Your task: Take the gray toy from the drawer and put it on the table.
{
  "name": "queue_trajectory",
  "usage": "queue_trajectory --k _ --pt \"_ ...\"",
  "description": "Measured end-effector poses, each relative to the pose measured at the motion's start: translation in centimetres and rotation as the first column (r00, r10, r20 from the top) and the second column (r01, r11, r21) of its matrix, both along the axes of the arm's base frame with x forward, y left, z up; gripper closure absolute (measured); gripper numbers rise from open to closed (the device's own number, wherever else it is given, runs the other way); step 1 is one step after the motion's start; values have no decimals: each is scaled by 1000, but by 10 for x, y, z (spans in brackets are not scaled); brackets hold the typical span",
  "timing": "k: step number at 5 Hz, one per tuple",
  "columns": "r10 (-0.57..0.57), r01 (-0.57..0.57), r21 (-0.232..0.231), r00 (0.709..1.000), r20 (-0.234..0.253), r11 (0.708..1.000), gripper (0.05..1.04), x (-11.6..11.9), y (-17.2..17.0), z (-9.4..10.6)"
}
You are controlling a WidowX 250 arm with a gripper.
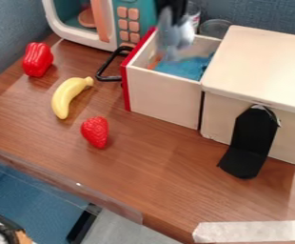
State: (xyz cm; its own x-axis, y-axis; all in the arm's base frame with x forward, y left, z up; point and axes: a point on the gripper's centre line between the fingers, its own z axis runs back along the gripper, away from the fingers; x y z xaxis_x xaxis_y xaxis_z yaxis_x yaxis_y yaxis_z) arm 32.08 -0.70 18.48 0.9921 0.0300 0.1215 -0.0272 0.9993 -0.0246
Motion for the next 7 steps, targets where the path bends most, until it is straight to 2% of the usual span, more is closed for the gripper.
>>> queue_trajectory --k 1,2,3,4,5,6,7 --pt "25 -24 26 999 -30 999 997 -38 2 -15" --pt "1 0 57 1000 -31 998 998 -53 -2 -53" --pt "-16 24 119 997 -71 993 998 -61 -9 -93" --pt "-38 55 183 995 -95 982 998 -67 -12 -118" --pt "-41 60 209 995 -96 976 966 -73 -12 -131" --pt "-28 38 221 998 -52 974 774 -72 -10 -122" --pt "-25 25 183 1000 -6 983 480 -68 -2 -92"
